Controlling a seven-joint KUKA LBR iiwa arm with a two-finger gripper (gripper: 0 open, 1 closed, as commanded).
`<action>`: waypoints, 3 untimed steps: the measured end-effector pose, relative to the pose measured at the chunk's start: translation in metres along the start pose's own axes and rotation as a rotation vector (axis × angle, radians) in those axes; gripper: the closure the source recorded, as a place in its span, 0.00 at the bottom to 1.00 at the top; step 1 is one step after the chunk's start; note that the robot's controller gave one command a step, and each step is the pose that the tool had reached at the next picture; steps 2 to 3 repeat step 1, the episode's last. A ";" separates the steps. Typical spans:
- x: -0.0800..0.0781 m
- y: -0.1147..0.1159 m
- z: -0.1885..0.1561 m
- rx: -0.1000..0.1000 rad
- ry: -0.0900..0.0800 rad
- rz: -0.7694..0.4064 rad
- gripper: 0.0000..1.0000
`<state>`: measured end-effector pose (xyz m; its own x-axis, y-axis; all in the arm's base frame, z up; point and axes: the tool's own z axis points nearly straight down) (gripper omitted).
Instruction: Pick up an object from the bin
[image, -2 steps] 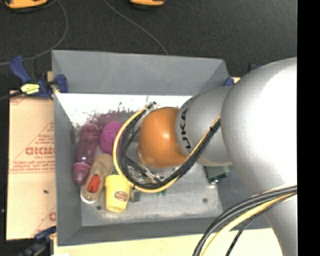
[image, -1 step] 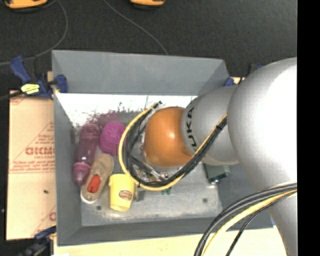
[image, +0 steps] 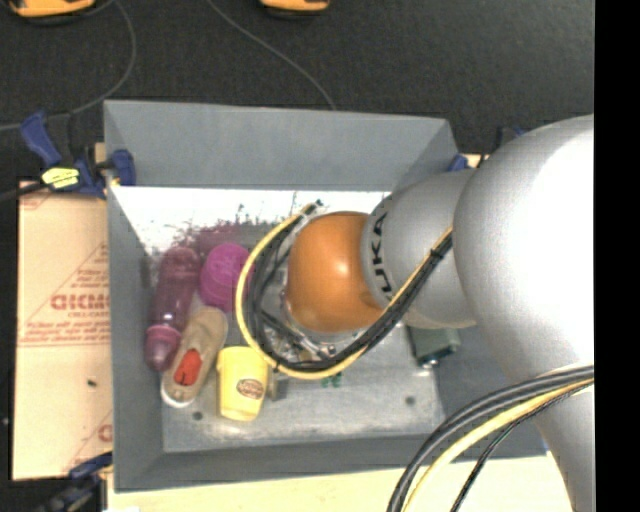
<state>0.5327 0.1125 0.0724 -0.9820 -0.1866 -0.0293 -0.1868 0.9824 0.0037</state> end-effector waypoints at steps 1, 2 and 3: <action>-0.024 -0.008 -0.001 -0.001 -0.003 0.071 1.00; -0.024 -0.008 -0.001 -0.001 -0.003 0.071 1.00; -0.024 -0.008 -0.001 -0.001 -0.003 0.071 1.00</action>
Offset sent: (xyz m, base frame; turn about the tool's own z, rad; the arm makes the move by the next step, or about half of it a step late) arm 0.0124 -0.0031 -0.0024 0.0255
